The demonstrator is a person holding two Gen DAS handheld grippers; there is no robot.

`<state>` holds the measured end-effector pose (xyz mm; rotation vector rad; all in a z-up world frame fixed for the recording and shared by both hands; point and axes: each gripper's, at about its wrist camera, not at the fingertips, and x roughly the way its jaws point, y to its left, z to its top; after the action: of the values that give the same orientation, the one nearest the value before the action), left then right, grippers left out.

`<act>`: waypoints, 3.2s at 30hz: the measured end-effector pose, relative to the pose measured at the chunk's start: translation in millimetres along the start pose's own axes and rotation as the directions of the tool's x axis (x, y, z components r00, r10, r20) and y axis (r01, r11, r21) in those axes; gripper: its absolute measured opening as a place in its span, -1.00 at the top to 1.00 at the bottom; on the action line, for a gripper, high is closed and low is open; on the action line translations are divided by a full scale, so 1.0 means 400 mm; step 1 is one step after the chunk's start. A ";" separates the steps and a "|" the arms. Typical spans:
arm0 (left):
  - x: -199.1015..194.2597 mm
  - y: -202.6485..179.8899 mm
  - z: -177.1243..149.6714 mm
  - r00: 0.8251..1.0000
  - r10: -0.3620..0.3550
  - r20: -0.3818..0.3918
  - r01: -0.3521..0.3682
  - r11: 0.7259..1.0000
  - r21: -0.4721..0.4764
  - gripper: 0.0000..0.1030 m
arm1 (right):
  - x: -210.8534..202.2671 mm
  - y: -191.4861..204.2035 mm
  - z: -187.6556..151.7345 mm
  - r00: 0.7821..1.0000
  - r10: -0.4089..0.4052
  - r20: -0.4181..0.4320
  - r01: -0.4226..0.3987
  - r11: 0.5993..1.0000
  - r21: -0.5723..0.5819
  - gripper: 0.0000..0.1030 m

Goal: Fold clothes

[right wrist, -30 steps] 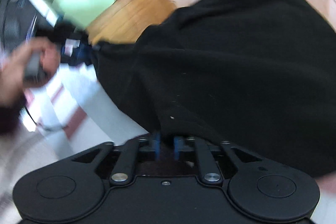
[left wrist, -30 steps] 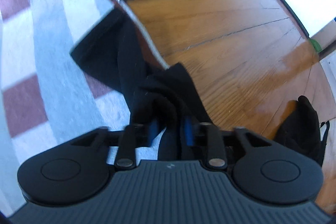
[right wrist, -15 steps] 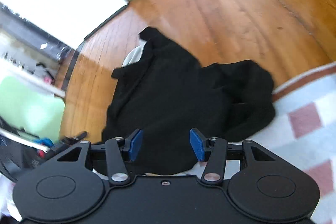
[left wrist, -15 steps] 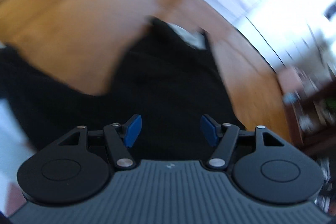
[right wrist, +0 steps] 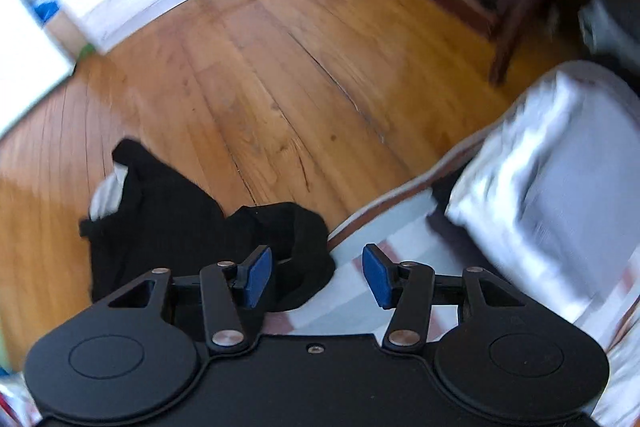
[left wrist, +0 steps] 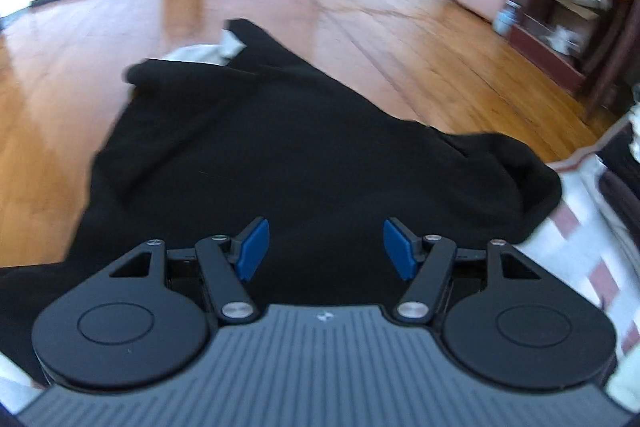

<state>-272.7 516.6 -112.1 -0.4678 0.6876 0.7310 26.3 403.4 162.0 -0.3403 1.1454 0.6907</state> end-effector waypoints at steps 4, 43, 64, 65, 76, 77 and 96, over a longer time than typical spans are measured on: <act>-0.027 -0.024 0.000 0.999 0.031 0.020 -0.032 0.997 0.066 -0.23 | -0.028 0.084 -0.015 0.997 -0.078 0.014 0.079 0.959 -0.274 -0.19; 0.074 -0.144 0.009 0.982 0.118 -0.150 -0.097 0.985 0.141 -0.32 | 0.619 -0.045 -0.261 0.949 0.315 0.009 -0.283 0.864 -0.418 0.91; 0.294 -0.258 -0.034 0.955 -0.196 -0.224 0.216 0.974 0.067 -0.49 | 0.588 -0.219 0.058 0.984 0.065 0.164 0.012 0.902 -0.432 0.91; 0.293 -0.267 -0.034 0.960 -0.183 -0.213 0.208 0.973 0.101 -0.49 | 0.586 -0.226 0.053 0.986 0.076 0.148 -0.006 0.905 -0.425 0.91; 0.343 -0.319 -0.059 0.990 -0.109 -0.091 0.134 0.929 0.343 -0.40 | 0.476 -0.281 0.072 0.914 0.402 -0.063 -0.407 0.905 -0.128 0.91; 0.341 -0.318 -0.056 0.990 -0.118 -0.080 0.138 0.930 0.341 0.09 | 0.462 -0.291 0.077 0.892 0.448 -0.057 -0.451 0.889 -0.076 0.91; 0.344 -0.054 0.032 0.968 -0.216 -0.124 0.197 0.969 -0.152 0.91 | 0.705 -0.164 0.212 0.959 0.281 -0.027 -0.275 0.907 -0.318 -0.01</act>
<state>-176.5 571.3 -197.9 -0.7133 0.7092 0.5536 197.4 495.2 -69.0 -0.4467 1.0734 1.1362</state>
